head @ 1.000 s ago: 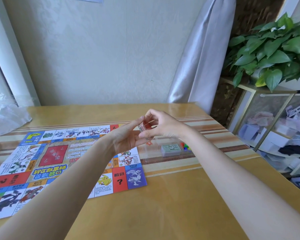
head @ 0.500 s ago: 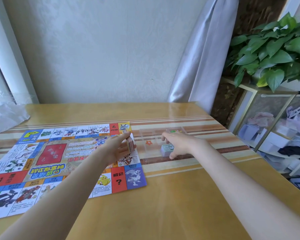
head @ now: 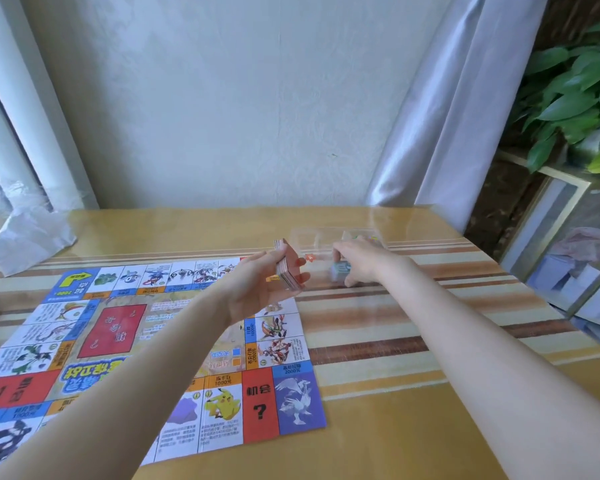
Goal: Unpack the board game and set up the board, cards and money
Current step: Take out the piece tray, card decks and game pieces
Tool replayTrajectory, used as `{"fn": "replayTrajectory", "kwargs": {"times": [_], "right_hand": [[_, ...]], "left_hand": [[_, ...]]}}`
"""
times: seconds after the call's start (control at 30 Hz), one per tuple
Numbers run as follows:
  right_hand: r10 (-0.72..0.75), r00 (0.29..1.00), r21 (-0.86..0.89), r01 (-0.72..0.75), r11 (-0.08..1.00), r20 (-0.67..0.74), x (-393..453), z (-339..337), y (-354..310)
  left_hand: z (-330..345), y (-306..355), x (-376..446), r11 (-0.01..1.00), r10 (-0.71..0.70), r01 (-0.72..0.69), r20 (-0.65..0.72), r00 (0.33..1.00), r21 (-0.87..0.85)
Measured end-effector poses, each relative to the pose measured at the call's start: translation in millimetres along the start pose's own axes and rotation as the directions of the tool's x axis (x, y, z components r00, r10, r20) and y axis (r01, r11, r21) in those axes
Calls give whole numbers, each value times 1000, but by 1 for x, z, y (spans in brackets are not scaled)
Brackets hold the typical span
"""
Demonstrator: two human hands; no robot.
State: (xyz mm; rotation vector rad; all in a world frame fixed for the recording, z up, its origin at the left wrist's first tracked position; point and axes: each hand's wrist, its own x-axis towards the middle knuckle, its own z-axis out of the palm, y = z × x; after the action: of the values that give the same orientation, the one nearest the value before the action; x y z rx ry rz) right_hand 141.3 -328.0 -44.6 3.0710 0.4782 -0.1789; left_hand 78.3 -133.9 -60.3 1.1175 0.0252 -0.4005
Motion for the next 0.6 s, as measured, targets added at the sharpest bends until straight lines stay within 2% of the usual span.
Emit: {"fn": "replayTrajectory", "kwargs": {"times": [0.13, 0.17, 0.2, 0.23, 0.27, 0.3, 0.33, 0.37, 0.43, 0.5, 0.6], "right_hand": [[-5, 997, 23, 3, 1000, 81, 15, 6, 5], [-14, 998, 70, 10, 997, 53, 14, 4, 5], [-21, 1000, 197, 22, 980, -8, 13, 1, 4], [-11, 997, 402, 41, 915, -76, 8, -5, 2], [4, 993, 637, 74, 767, -120, 3, -10, -3], [-8, 992, 815, 110, 568, -129, -4, -14, -9], [-63, 991, 894, 130, 430, -114, -11, -16, -16], [-142, 986, 904, 142, 403, -92, -14, -15, -22], [-255, 966, 857, 165, 489, -40, -16, -10, -34], [-293, 956, 821, 181, 541, -17, -17, -7, -40], [-304, 952, 851, 181, 492, -27, -22, -12, -39]], "left_hand": [[-3, 1, 10, 998, 4, -5, -19, 1000, -64], [-2, -1, 11, 997, 6, -8, -37, 999, -73], [-2, -3, 13, 997, 6, -11, -58, 998, -83], [0, -5, 14, 995, 6, -13, -80, 997, -97], [1, -7, 15, 993, 3, -14, -98, 995, -117], [3, -10, 16, 991, -2, -13, -112, 994, -136], [5, -12, 16, 989, -7, -11, -116, 993, -150], [7, -14, 15, 988, -8, -9, -113, 994, -154], [11, -15, 11, 990, -7, -7, -92, 996, -143], [14, -12, 6, 991, -14, 5, -70, 997, -132], [16, -6, 0, 992, -38, 36, -17, 999, -124]]}}
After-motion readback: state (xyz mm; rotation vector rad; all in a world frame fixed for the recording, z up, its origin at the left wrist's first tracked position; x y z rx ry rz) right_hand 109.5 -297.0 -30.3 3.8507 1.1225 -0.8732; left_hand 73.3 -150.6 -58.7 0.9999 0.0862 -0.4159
